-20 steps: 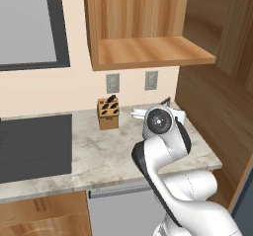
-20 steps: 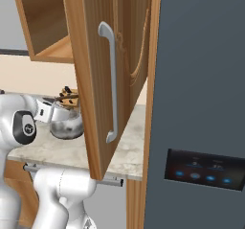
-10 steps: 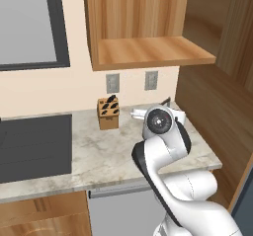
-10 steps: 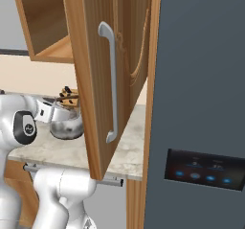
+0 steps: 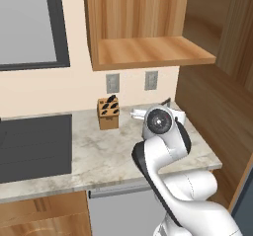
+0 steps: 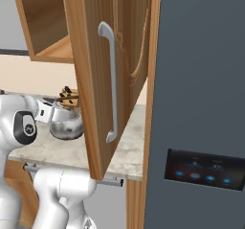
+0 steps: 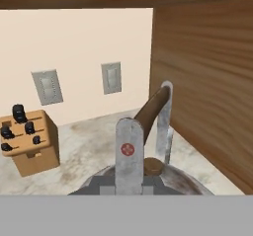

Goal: Open the cabinet, pick the kettle from the cabinet, and place it in the sink.

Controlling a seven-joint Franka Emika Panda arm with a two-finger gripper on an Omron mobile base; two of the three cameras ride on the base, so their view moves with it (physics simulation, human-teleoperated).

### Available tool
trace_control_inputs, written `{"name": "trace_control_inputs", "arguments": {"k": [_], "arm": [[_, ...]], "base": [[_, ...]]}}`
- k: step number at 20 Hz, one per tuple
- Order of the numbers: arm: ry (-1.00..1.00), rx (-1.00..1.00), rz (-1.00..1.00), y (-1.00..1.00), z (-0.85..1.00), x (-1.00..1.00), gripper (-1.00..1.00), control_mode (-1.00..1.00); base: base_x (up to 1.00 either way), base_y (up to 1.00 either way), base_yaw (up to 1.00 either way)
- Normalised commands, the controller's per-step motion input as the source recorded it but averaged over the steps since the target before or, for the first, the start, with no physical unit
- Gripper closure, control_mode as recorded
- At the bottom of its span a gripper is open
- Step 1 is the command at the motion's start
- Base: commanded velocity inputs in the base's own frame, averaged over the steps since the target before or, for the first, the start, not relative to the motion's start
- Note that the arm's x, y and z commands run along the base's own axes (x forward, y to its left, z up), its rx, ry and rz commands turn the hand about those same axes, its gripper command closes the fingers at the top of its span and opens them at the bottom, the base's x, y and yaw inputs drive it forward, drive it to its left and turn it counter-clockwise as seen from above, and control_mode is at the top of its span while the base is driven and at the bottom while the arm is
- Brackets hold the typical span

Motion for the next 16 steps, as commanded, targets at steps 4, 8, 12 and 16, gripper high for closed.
{"name": "trace_control_inputs", "arguments": {"k": [4, 8, 12, 16], "arm": [[0.0, 0.0, 0.0, 0.0, 0.0, 0.0, 1.0, 1.0], [0.0, 0.0, 0.0, 0.0, 0.0, 0.0, 1.0, 1.0], [0.0, 0.0, 0.0, 0.0, 0.0, 0.0, 1.0, 1.0], [0.0, 0.0, 0.0, 0.0, 0.0, 0.0, 1.0, 1.0]], "base": [[-0.04, 0.01, 0.0], [-0.2, 0.02, -0.04], [-0.38, 0.2, -0.13], [-0.32, 0.3, -0.18]]}}
